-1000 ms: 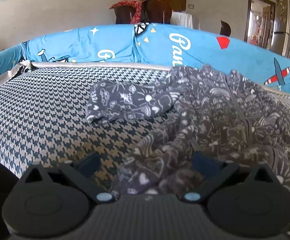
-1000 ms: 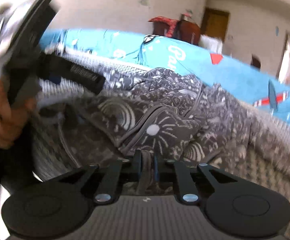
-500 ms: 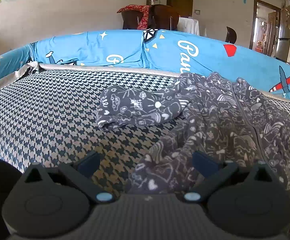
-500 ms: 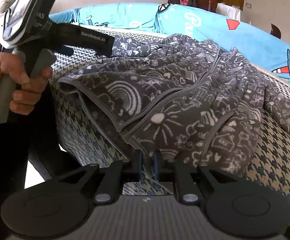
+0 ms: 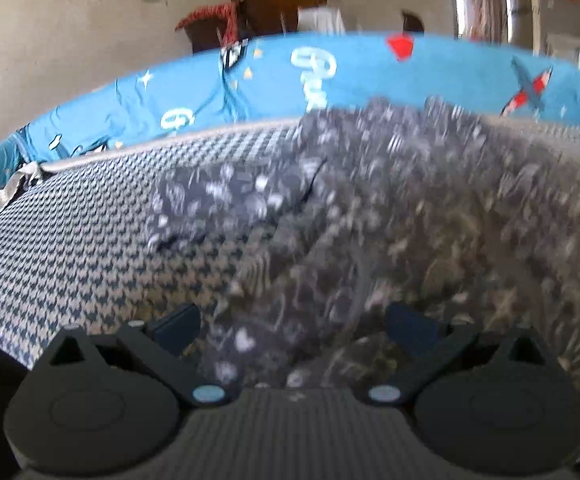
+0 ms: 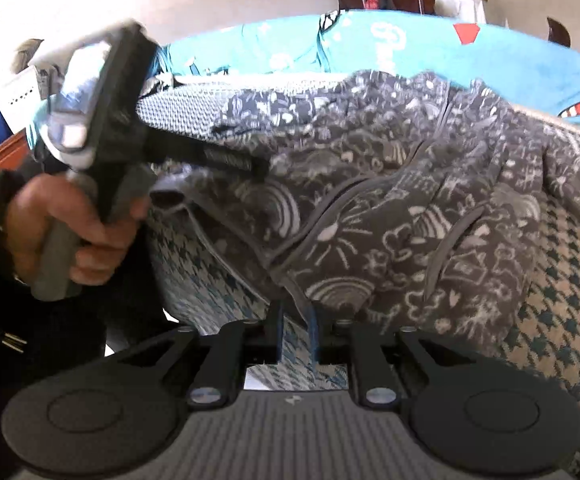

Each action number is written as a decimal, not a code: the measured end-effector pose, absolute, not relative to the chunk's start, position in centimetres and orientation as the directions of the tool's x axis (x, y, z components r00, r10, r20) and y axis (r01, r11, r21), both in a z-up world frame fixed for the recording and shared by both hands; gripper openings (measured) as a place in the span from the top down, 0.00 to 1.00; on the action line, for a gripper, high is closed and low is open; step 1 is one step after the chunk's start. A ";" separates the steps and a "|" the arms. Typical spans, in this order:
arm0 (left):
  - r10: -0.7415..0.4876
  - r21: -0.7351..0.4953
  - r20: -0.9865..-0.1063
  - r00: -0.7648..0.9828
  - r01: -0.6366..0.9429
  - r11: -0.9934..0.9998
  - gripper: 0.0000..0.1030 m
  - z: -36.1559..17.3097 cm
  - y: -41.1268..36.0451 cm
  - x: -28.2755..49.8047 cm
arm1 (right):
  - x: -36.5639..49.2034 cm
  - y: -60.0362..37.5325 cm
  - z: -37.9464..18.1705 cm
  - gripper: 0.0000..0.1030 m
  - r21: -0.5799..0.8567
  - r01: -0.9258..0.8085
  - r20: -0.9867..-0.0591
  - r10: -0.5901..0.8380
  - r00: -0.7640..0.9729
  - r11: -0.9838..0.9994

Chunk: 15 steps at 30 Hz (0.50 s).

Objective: Fold clothes

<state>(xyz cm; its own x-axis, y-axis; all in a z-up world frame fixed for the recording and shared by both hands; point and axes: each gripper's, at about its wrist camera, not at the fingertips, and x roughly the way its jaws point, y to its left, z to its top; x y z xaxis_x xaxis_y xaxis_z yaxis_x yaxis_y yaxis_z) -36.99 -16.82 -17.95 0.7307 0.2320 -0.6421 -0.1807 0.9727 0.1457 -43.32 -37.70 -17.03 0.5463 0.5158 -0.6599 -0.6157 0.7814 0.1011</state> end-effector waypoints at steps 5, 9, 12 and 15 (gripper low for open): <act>0.292 0.191 -0.658 0.694 -0.221 0.956 0.00 -18.6 -16.5 -36.5 | -43.3 -39.4 -16.3 0.86 0.155 -0.562 -0.618 0.523 0.587 0.813; 0.341 0.217 -0.666 0.664 -0.265 0.939 0.00 -18.8 -16.0 -36.3 | -42.3 -41.4 -15.9 0.85 0.203 -0.450 -0.597 0.474 0.647 0.870; 0.367 0.219 -0.674 0.641 -0.301 0.928 0.00 -18.9 -15.3 -36.1 | -41.5 -42.9 -16.0 0.85 0.213 -0.322 -0.595 0.384 0.706 0.922; 0.388 0.221 -0.679 0.623 -0.331 0.917 0.00 -19.1 -14.9 -36.0 | -40.5 -44.4 -16.6 0.85 0.221 -0.175 -0.617 0.277 0.737 0.959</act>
